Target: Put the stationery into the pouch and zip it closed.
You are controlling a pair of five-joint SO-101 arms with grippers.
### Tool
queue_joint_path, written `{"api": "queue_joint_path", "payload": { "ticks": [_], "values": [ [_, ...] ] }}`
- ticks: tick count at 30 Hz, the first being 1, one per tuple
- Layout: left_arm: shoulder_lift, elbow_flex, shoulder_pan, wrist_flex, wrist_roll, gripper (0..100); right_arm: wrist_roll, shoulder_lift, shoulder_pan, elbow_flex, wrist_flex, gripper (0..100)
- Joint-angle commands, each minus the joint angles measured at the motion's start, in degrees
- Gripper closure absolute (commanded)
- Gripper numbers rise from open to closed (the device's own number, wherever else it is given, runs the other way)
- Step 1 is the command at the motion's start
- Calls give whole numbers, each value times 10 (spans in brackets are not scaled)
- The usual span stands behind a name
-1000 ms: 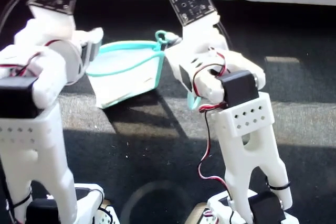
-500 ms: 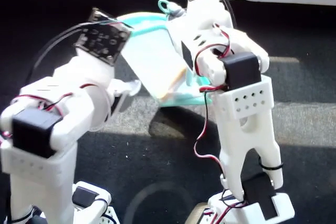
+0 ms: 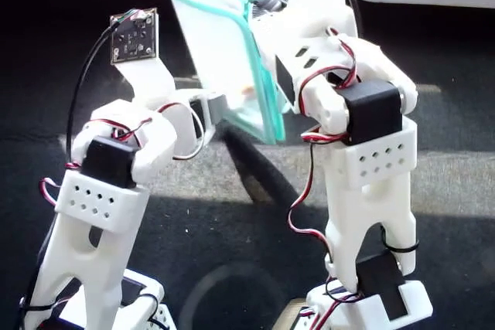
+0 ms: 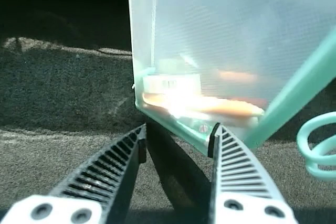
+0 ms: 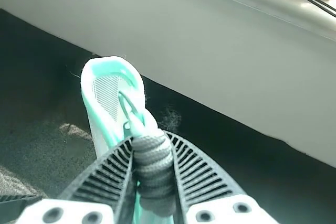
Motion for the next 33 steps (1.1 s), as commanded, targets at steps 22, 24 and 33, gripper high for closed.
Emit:
{"api": "queue_joint_path", "payload": {
  "ticks": [22, 24, 33],
  "values": [
    [-7, 58, 89, -282, 10, 787, -10, 42, 3, -38, 1, 994],
    [-7, 86, 74, -315, 1, 787, -13, 40, 3, -38, 1, 994],
    [-13, 116, 57, -324, -64, 789, -10, 14, 17, -34, 0, 994]
  ]
}}
